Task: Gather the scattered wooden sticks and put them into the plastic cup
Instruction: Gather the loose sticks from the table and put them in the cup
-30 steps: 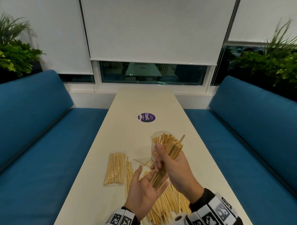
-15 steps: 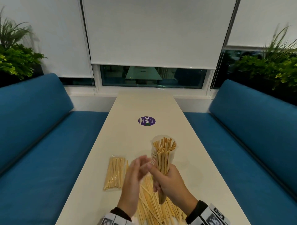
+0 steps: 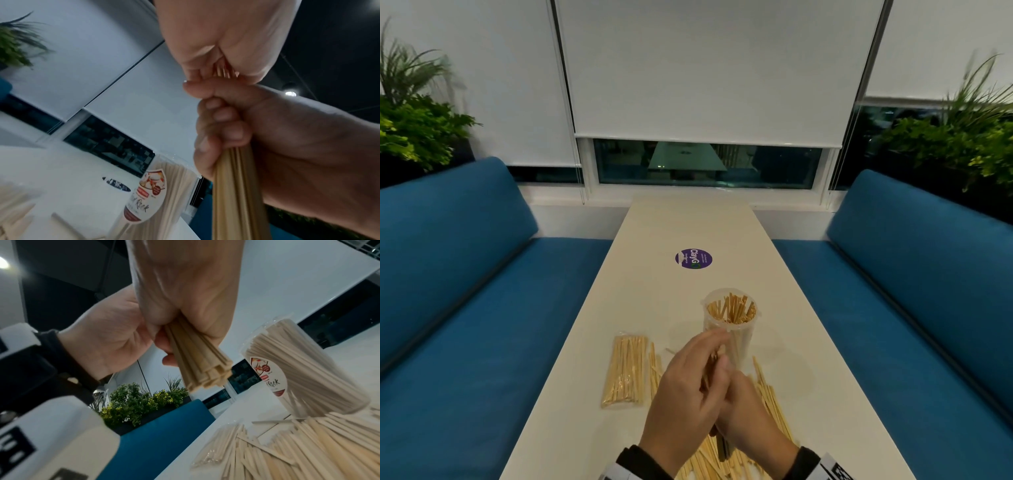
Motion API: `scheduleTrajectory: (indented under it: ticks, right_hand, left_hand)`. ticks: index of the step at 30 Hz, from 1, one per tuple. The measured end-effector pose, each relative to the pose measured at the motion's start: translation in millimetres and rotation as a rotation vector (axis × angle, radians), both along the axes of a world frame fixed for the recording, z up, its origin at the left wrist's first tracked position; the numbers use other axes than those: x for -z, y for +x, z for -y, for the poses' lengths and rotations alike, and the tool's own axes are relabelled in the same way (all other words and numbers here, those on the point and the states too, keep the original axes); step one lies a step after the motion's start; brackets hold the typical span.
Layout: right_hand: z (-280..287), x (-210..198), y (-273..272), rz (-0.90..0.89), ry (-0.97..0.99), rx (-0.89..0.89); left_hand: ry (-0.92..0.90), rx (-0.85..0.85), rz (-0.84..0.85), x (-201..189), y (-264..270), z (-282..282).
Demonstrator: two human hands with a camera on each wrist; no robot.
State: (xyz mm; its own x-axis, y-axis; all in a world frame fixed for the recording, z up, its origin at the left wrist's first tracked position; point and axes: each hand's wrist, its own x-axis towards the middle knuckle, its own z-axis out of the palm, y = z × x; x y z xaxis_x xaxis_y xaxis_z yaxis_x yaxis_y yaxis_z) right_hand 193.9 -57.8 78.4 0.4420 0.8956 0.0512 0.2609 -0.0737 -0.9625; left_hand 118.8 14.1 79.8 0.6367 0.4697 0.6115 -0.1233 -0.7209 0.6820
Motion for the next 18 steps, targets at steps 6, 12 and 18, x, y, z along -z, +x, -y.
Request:
scheduleTrajectory:
  ticks: [6, 12, 18]
  right_hand:
    - [-0.4, -18.0, 6.0, -0.132, 0.134, 0.137]
    - [-2.4, -17.4, -1.0, -0.207, 0.169, 0.078]
    - [2.9, -22.4, 15.4, -0.004, 0.024, -0.012]
  left_hand:
    - [-0.620, 0.259, -0.203, 17.1, -14.1, -14.3]
    - [-0.708, 0.429, -0.527, 21.1, -7.1, -2.5]
    - [-0.681, 0.275, -0.549, 26.7, -8.9, -6.0]
